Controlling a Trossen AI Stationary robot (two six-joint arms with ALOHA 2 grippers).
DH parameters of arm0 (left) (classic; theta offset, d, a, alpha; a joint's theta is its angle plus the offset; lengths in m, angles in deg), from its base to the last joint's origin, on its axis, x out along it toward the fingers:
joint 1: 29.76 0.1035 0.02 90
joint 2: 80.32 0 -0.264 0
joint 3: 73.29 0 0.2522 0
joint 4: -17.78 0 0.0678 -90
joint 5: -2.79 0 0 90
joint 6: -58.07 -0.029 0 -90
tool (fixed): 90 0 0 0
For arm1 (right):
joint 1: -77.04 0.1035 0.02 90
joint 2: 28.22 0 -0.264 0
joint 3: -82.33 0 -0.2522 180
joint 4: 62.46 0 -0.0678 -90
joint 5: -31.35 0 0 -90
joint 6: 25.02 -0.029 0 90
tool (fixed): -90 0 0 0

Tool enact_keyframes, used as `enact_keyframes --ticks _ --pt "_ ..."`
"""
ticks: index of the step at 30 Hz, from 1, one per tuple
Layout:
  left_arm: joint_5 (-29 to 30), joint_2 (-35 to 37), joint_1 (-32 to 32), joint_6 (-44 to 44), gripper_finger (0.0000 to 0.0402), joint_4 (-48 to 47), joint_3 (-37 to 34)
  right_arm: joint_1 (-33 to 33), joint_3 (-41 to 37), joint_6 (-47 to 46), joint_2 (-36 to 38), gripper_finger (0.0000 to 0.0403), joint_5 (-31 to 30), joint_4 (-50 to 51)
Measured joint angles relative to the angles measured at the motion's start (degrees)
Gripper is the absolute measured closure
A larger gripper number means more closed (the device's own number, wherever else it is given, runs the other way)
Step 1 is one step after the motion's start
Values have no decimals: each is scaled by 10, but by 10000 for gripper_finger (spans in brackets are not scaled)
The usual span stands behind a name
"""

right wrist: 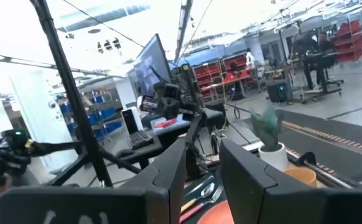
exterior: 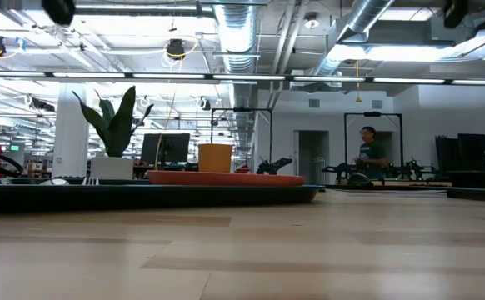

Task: Pick and place plate/cup/fork/spoon on tray
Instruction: Return to Home Position

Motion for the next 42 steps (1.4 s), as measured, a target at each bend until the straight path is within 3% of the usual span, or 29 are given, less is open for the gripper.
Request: enact_keyframes --ticks 5,9,13,17,22,26,32,42 --pt "-5 139 0 5 401 69 -144 0 -89 -19 58 280 -31 -8" --pt "-16 135 1 10 402 100 -199 0 -150 -38 61 280 -47 -52" --pt "-11 137 1 31 401 135 -249 6 -232 -39 49 280 -39 -186" --pt "-15 140 1 16 401 233 -298 24 -326 -41 52 280 -41 -338" --pt "-15 134 1 -30 402 202 -298 57 -333 -54 39 280 -93 -285" --pt "20 134 1 -44 402 193 -298 79 -334 -55 34 280 -131 -221" --pt "48 133 1 -56 401 123 -298 99 -334 -66 32 280 -128 -164" --pt "49 107 1 -70 401 120 -297 108 -334 -10 24 280 -127 -159"
